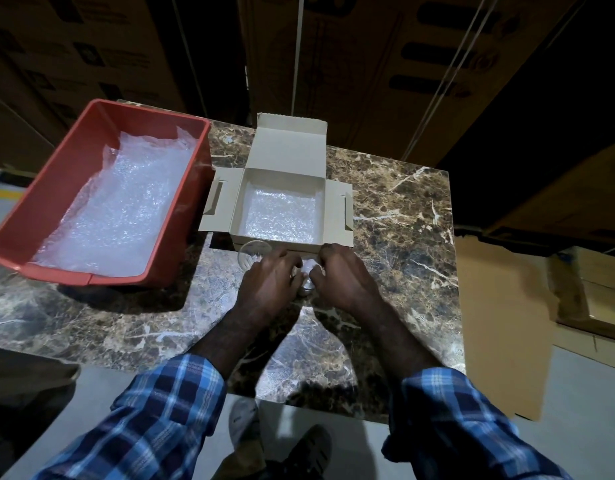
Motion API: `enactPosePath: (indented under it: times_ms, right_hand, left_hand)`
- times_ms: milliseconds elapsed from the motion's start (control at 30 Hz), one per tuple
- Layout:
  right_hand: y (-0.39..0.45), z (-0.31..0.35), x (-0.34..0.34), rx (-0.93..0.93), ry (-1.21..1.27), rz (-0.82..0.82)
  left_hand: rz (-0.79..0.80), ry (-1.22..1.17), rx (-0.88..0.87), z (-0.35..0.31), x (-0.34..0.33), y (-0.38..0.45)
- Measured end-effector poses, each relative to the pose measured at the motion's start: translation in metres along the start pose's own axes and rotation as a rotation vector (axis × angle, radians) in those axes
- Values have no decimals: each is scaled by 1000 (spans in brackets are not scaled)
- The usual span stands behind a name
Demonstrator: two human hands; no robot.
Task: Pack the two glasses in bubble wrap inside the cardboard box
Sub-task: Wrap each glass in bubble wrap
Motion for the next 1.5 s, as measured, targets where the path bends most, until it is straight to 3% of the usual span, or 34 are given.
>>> enactPosePath:
  times_ms: [167,367,700,1167,1500]
  right_hand:
    - [3,-4,-6,48,25,-69]
    - [9,-14,-6,-5,125,8]
    - [13,-5,-13,69,7,-24]
    - [20,0,-21,-90,8,-16]
    - [16,-2,-21,-70,65,-55]
  left_hand:
    - [0,-49,69,-1,1,6]
    - [53,-19,50,3,-5,12]
    - [106,16,82,7,-11,19]
    - [201,79,68,10,-13,31]
    - [169,148,74,7,-12,32]
Point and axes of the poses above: each hand's wrist, its own y-axis towards the middle knuckle, its own x-axis out of the back of the hand, z = x × y, the point moved 3 cm from there along y, towards the middle knuckle, and after that the axes turned 14 degrees about -x, right-handed, at the moved point
